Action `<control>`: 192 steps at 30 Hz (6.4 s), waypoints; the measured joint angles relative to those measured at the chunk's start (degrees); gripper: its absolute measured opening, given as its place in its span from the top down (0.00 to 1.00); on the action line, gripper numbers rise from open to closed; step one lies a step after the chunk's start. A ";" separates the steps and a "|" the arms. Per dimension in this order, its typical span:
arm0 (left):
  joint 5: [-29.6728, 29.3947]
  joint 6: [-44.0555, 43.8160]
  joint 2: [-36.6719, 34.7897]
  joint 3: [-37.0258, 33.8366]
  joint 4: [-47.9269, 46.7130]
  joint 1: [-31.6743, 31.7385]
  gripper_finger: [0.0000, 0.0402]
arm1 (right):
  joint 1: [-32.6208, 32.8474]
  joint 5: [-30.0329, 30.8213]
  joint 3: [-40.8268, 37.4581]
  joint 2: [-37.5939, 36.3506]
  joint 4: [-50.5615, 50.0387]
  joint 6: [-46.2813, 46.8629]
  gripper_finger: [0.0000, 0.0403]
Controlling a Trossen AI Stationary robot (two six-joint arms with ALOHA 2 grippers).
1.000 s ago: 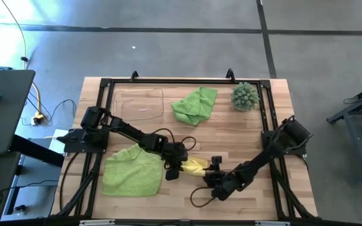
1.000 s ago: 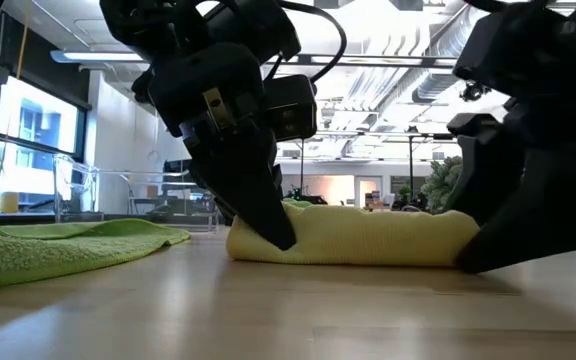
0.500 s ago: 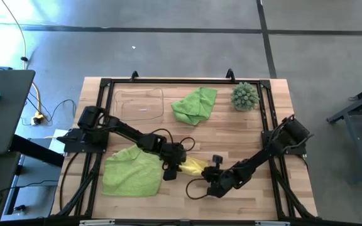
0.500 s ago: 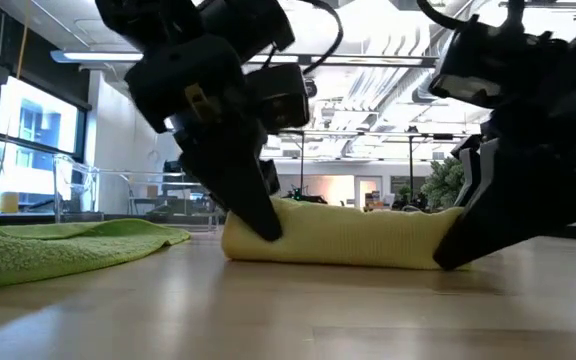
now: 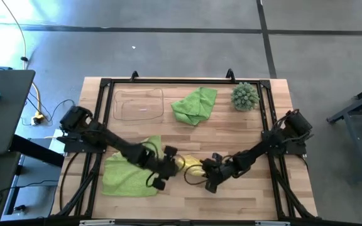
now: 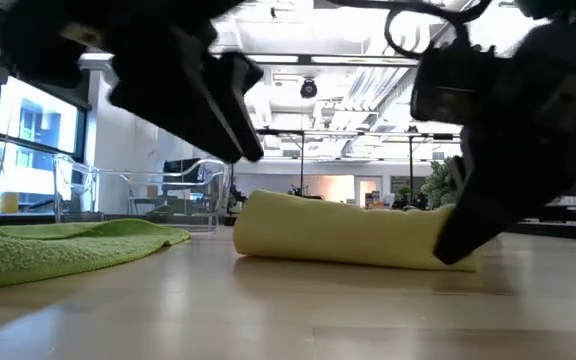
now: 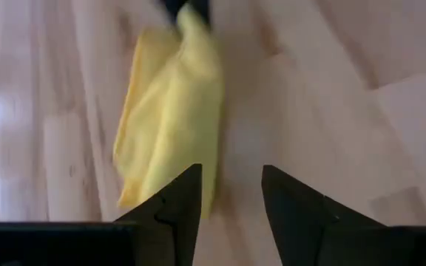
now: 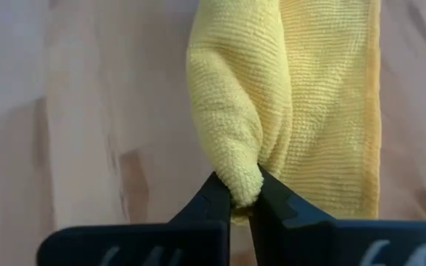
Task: Roll microfiber towels into tight, uniform cylinder then place into a basket
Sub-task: Roll the yellow towel
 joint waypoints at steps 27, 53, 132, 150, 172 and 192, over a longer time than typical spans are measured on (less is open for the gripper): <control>3.05 -14.84 12.42 0.47 7.49 3.12 0.68 | -3.38 -4.96 -0.62 -3.08 0.72 -4.45 0.78; 18.28 -28.41 12.42 0.17 8.38 11.48 0.78 | 8.29 27.49 -0.67 -2.43 6.10 -31.28 0.69; 20.49 -19.58 14.03 0.13 15.27 14.85 0.65 | 5.76 20.70 -0.66 -5.40 2.35 -26.74 0.56; 11.11 0.52 7.55 -0.04 16.12 10.25 0.65 | 3.14 14.24 -0.36 -2.87 -5.22 -6.02 0.48; -2.06 9.97 18.59 1.62 31.51 6.98 0.53 | 2.89 14.00 -0.56 -2.76 -3.26 -2.71 0.48; -0.80 -5.22 22.60 11.51 13.35 11.29 0.53 | 2.73 7.55 -0.67 -8.03 -5.92 -2.58 0.48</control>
